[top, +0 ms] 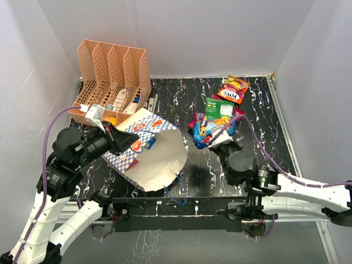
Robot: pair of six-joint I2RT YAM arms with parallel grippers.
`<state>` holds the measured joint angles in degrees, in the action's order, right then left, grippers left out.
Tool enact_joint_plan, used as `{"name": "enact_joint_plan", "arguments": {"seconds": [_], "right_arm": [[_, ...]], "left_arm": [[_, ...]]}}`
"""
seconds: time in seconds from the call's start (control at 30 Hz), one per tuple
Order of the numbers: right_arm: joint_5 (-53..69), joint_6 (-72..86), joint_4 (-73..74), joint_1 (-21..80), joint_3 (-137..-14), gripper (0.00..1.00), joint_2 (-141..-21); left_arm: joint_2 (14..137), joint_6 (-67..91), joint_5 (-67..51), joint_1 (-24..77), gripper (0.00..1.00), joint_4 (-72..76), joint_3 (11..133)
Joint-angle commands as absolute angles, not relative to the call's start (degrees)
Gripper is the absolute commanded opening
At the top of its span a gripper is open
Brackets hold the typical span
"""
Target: Take the snacks out of the paper bag
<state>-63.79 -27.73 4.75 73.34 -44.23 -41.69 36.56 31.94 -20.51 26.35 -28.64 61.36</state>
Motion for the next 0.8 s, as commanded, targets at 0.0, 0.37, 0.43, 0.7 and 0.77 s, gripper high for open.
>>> {"name": "enact_joint_plan", "arguments": {"seconds": [0.0, 0.37, 0.43, 0.7, 0.77], "right_arm": [[-68.08, -22.11, -0.78, 73.39, -42.29, 0.07, -39.26], [-62.52, 7.16, 5.5, 73.31, -31.33, 0.07, -39.98], [-64.97, 4.56, 1.16, 72.8, -29.63, 0.07, -41.75], [-52.4, 7.34, -6.74, 58.93, -23.83, 0.07, -44.18], [-49.2, 10.03, -5.42, 58.02, -22.95, 0.08, -44.44]], "left_arm": [[35.4, 29.92, -18.23, 26.46, 0.0, -30.0, 64.92], [33.81, 29.14, -16.52, 26.46, 0.0, -33.08, 65.74], [33.42, 28.96, -16.18, 26.45, 0.0, -33.88, 65.81], [31.65, 28.75, -13.58, 26.46, 0.0, -37.42, 67.02], [31.47, 28.65, -13.42, 26.46, 0.0, -37.89, 67.29]]}}
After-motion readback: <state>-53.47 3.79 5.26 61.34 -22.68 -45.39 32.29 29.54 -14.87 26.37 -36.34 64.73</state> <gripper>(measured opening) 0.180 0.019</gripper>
